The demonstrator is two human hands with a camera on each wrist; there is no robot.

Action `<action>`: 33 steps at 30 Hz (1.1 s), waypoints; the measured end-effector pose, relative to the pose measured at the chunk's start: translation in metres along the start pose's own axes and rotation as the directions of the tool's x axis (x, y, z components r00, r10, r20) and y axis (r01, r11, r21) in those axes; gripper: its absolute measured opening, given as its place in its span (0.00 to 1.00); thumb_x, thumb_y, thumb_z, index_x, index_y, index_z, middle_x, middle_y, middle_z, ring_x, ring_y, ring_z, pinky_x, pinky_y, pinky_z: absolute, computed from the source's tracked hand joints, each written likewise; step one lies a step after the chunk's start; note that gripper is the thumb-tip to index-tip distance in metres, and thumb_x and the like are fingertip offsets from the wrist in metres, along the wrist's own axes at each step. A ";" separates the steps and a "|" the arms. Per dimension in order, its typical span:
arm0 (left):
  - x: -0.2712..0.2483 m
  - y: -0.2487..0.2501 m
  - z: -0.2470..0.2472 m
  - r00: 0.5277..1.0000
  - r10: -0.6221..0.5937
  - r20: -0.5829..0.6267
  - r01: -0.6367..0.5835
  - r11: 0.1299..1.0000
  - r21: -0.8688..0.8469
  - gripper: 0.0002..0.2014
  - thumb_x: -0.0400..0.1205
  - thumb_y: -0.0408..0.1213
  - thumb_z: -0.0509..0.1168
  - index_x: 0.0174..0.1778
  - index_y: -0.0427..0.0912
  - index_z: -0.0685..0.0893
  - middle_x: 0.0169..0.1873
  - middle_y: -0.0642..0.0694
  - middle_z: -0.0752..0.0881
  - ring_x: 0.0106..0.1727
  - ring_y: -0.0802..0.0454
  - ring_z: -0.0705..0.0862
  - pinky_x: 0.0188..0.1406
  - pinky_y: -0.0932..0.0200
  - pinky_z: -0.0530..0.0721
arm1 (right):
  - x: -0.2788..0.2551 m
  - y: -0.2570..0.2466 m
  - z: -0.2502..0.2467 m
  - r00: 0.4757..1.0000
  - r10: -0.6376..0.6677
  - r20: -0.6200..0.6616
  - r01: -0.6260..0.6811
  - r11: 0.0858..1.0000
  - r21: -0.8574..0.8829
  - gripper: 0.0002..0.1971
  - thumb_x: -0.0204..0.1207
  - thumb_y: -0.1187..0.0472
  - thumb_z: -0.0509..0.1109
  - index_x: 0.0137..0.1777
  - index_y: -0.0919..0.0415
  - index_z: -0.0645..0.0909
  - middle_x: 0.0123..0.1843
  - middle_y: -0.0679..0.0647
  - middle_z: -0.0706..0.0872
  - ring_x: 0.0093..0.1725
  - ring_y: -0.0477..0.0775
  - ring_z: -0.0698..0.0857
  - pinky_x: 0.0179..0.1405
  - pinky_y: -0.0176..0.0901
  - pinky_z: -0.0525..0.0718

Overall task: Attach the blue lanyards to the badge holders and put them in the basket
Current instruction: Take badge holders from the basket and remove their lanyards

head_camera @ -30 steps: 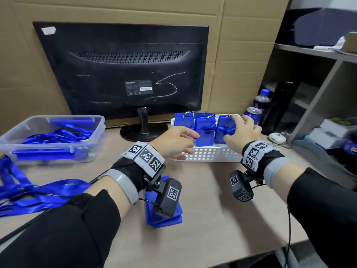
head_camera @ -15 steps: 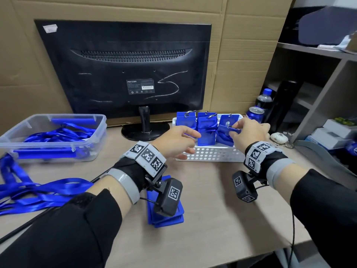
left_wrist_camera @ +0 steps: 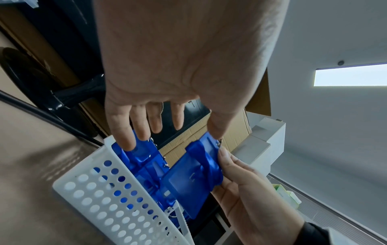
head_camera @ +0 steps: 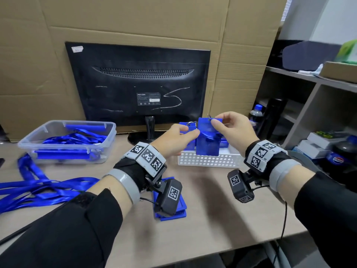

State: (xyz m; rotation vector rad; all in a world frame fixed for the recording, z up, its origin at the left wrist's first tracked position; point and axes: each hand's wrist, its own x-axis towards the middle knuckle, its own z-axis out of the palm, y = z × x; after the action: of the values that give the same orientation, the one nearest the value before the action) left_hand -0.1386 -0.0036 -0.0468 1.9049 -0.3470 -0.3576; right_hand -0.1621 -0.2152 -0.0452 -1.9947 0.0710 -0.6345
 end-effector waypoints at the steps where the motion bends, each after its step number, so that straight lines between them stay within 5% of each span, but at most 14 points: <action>1: -0.004 0.001 -0.003 0.999 0.003 0.034 -0.003 1.000 0.007 0.28 0.80 0.67 0.66 0.70 0.53 0.82 0.66 0.55 0.86 0.67 0.55 0.85 0.62 0.48 0.89 | -0.004 -0.007 0.005 0.998 0.010 0.062 -0.013 0.999 0.046 0.04 0.81 0.58 0.80 0.47 0.55 0.87 0.47 0.60 0.93 0.42 0.54 0.89 0.48 0.57 0.91; 4: -0.019 0.004 -0.013 0.995 0.022 0.094 -0.019 0.999 -0.031 0.18 0.89 0.56 0.61 0.58 0.47 0.88 0.54 0.48 0.94 0.49 0.52 0.93 0.50 0.51 0.92 | -0.016 -0.027 0.022 0.986 0.016 0.166 -0.034 0.993 0.109 0.07 0.81 0.58 0.81 0.50 0.60 0.87 0.47 0.60 0.92 0.40 0.52 0.89 0.40 0.53 0.91; 7: -0.031 0.001 -0.025 0.999 0.033 0.037 -0.032 0.999 -0.015 0.17 0.92 0.43 0.59 0.63 0.35 0.87 0.49 0.38 0.92 0.39 0.47 0.90 0.36 0.54 0.90 | -0.028 -0.045 0.036 0.986 -0.033 0.164 0.013 0.992 0.125 0.08 0.80 0.60 0.81 0.52 0.59 0.84 0.49 0.54 0.89 0.35 0.43 0.87 0.31 0.39 0.87; 14: -0.042 -0.011 -0.056 0.992 -0.008 -0.129 -0.002 0.997 -0.075 0.16 0.91 0.40 0.60 0.60 0.32 0.87 0.46 0.37 0.90 0.47 0.36 0.92 0.40 0.42 0.92 | -0.043 -0.060 0.052 0.934 0.001 0.358 -0.009 1.000 0.020 0.07 0.75 0.61 0.85 0.49 0.60 0.91 0.40 0.54 0.96 0.38 0.55 0.96 0.42 0.39 0.91; 21: -0.049 -0.019 -0.065 0.991 0.025 -0.132 -0.028 0.999 -0.024 0.15 0.94 0.44 0.57 0.61 0.39 0.85 0.58 0.35 0.91 0.48 0.42 0.91 0.40 0.42 0.93 | -0.037 -0.056 0.065 0.902 0.048 0.430 -0.063 0.998 0.020 0.05 0.87 0.63 0.72 0.49 0.63 0.85 0.46 0.62 0.95 0.43 0.54 0.96 0.52 0.48 0.95; 24: -0.047 -0.019 -0.068 0.985 0.038 -0.166 -0.053 0.995 -0.083 0.15 0.95 0.45 0.56 0.65 0.41 0.84 0.60 0.39 0.90 0.48 0.46 0.91 0.36 0.47 0.93 | -0.036 -0.055 0.074 0.885 0.005 0.466 -0.099 0.979 0.177 0.08 0.92 0.64 0.63 0.51 0.64 0.78 0.54 0.64 0.89 0.47 0.57 0.92 0.47 0.46 0.94; 30: -0.046 -0.023 -0.073 0.993 -0.015 -0.121 -0.014 0.972 -0.235 0.17 0.95 0.45 0.57 0.69 0.37 0.83 0.63 0.36 0.90 0.50 0.45 0.93 0.29 0.52 0.90 | -0.037 -0.055 0.079 0.859 -0.049 0.510 -0.138 0.936 0.324 0.07 0.94 0.64 0.58 0.53 0.61 0.73 0.47 0.56 0.85 0.44 0.52 0.89 0.45 0.46 0.92; 33: -0.046 -0.022 -0.076 0.997 -0.015 -0.081 -0.007 0.963 -0.269 0.17 0.95 0.45 0.56 0.71 0.38 0.82 0.64 0.37 0.90 0.51 0.45 0.93 0.30 0.52 0.90 | -0.038 -0.054 0.081 0.854 -0.028 0.520 -0.205 0.900 0.385 0.07 0.94 0.63 0.58 0.53 0.60 0.73 0.50 0.61 0.82 0.41 0.52 0.87 0.37 0.45 0.90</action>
State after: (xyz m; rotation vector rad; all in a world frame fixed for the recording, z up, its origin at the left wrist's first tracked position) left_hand -0.1480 0.0870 -0.0380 1.6481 -0.2271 -0.3114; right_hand -0.1687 -0.1114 -0.0442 -1.6516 -0.2798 -0.0211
